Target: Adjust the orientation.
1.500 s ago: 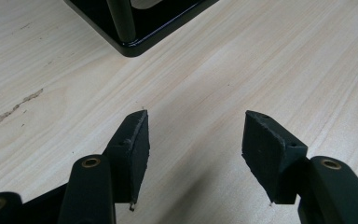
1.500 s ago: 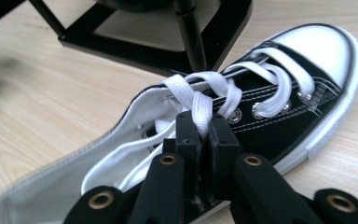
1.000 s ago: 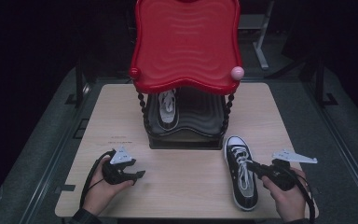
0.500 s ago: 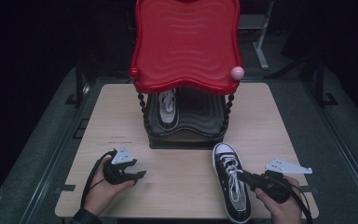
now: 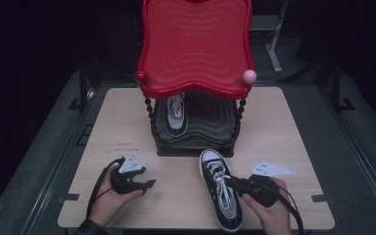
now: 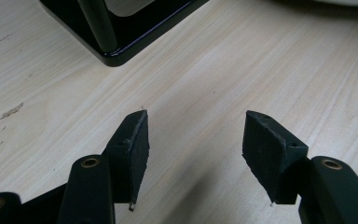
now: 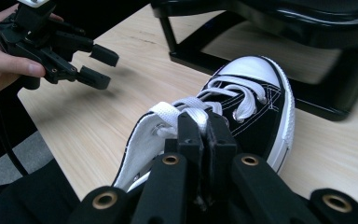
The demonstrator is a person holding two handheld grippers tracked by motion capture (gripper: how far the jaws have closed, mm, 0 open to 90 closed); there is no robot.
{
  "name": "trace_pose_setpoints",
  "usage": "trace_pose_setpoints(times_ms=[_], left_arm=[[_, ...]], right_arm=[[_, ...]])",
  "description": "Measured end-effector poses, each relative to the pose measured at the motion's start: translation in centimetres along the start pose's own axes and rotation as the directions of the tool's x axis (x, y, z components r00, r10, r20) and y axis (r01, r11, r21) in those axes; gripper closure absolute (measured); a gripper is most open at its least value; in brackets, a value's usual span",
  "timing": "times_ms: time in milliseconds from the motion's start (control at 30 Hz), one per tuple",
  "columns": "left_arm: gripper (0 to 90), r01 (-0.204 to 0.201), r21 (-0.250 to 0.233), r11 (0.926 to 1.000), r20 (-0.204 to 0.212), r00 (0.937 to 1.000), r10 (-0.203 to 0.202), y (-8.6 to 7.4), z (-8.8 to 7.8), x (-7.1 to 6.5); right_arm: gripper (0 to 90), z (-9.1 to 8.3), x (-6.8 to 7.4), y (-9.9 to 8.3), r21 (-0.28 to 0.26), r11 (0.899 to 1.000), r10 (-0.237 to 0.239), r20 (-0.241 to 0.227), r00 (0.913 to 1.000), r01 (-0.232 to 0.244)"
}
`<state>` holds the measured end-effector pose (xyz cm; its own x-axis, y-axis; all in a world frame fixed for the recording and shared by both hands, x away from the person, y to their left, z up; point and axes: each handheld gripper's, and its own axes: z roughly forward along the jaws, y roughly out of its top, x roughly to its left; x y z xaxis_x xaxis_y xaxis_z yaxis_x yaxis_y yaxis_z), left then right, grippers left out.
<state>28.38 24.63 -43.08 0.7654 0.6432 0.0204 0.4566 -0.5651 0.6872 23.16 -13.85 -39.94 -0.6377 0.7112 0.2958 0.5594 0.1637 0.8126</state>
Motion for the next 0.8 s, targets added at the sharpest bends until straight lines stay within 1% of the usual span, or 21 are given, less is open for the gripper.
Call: trace_pose_setpoints(times_ms=[133, 200, 233, 333, 433, 467, 567, 633, 667, 733, 800], left_arm=[[40.7, -0.007, -0.007, 1.0000, 0.005, 1.0000, 0.007, 0.1, -0.1, -0.1], [40.7, -0.007, -0.014, 0.9999, 0.009, 0.9999, 0.007, 0.2, -0.1, -0.3], [40.7, -0.009, -0.016, 0.9998, 0.013, 0.9999, 0.009, 0.3, -0.1, -0.3], [40.6, -0.016, -0.031, 0.9994, 0.027, 0.9995, 0.017, 0.5, -0.3, -0.9], [40.7, -0.032, -0.044, 0.9985, 0.050, 0.9981, 0.035, 0.9, -0.4, -1.6], [41.0, -0.035, -0.048, 0.9982, 0.058, 0.9976, 0.038, 1.0, -0.4, -1.8], [41.0, -0.052, -0.064, 0.9966, 0.085, 0.9948, 0.057, 1.4, -0.5, -2.8], [40.9, -0.058, -0.076, 0.9954, 0.108, 0.9920, 0.066, 1.8, -0.5, -3.5], [40.8, -0.057, -0.085, 0.9947, 0.115, 0.9911, 0.067, 2.0, -0.5, -3.9], [40.7, -0.066, -0.099, 0.9929, 0.134, 0.9878, 0.079, 2.3, -0.5, -4.6], [40.5, -0.067, -0.117, 0.9909, 0.151, 0.9849, 0.084, 2.8, -0.4, -5.3]], right_arm=[[86.2, 2.4, 1.2, 0.7, 0.015, 1.000, -0.027, -0.018, 0.9995, 0.027], [86.2, 3.6, 1.8, 1.0, 0.013, 0.999, -0.050, -0.030, 0.9983, 0.050], [86.2, 4.1, 2.1, 1.2, 0.015, 0.998, -0.053, -0.038, 0.9979, 0.053], [86.1, 5.5, 2.9, 1.3, 0.024, 0.997, -0.071, -0.060, 0.9957, 0.073], [86.0, 6.7, 3.5, 1.0, 0.058, 0.993, -0.095, -0.076, 0.9926, 0.099], [85.9, 6.9, 3.6, 0.8, 0.075, 0.991, -0.100, -0.083, 0.9915, 0.107], [84.4, 6.8, 3.5, 0.5, 0.085, 0.990, -0.109, -0.095, 0.9895, 0.117], [81.6, 6.7, 3.4, 0.4, 0.088, 0.988, -0.118, -0.111, 0.9868, 0.128], [79.8, 6.5, 3.2, 0.4, 0.083, 0.987, -0.130, -0.122, 0.9840, 0.141], [77.1, 6.1, 3.0, 0.5, 0.069, 0.987, -0.139, -0.126, 0.9823, 0.148], [75.1, 5.6, 2.6, 0.7, 0.055, 0.986, -0.149, -0.123, 0.9812, 0.157]])
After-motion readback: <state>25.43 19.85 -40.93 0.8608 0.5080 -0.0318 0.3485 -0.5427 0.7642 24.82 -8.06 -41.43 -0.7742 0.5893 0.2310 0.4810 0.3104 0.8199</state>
